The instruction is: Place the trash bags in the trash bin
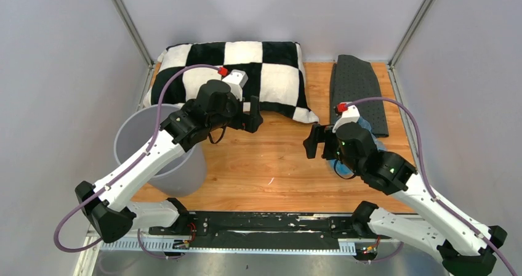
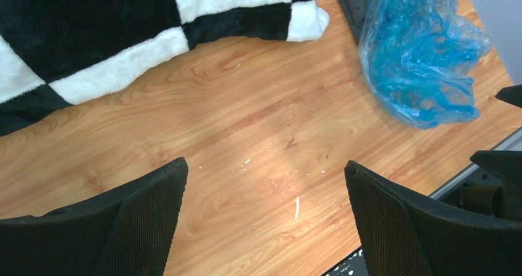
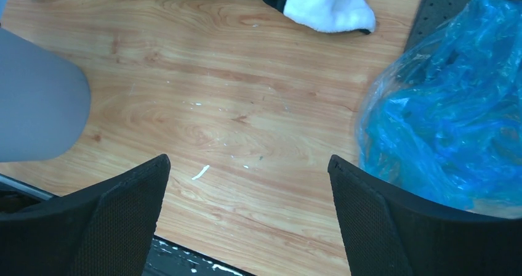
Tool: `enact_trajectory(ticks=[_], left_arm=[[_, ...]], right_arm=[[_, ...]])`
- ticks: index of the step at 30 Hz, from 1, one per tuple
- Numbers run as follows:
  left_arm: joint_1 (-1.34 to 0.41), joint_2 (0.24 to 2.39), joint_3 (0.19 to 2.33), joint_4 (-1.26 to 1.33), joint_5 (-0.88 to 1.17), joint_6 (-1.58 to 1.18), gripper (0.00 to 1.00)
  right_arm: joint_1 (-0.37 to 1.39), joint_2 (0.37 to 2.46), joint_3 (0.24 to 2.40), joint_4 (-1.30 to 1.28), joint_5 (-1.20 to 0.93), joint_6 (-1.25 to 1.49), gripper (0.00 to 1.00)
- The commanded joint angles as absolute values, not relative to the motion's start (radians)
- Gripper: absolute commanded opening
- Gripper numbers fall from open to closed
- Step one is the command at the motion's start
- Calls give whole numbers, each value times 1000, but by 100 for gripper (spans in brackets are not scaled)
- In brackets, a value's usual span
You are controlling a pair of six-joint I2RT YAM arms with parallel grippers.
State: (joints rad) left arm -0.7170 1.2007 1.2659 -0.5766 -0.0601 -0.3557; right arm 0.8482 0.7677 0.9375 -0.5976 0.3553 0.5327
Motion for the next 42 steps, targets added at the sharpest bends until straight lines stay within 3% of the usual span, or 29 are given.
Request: enact_trajectory(ticks=[1,7,14,20,36,39,42], left_arm=[[-723,1204,1296,-570,-85,-330,100],[-723,1200,1316,-603,-97,-311,100],[-723,1183,1299,-610,-71,-285,100],[-723,1149,1258,-601,-22,-305,100],[-723,1096,1150,-522,56,-376,100],[-723,1085,1130,-513,66,-390,100],[-723,1065,1103,-486,77,-422,100]], right_arm=[[845,794,964,-702,380,485,100],[845,814,974,-747,366,496,100],[844,828,963,-859,498,556,100],[803,857,887,-863,555,625,93],[451,937,704,-675,438,604,83],[440,938,680,-660,417,604,76],[440,947,668,-644,350,602,59]])
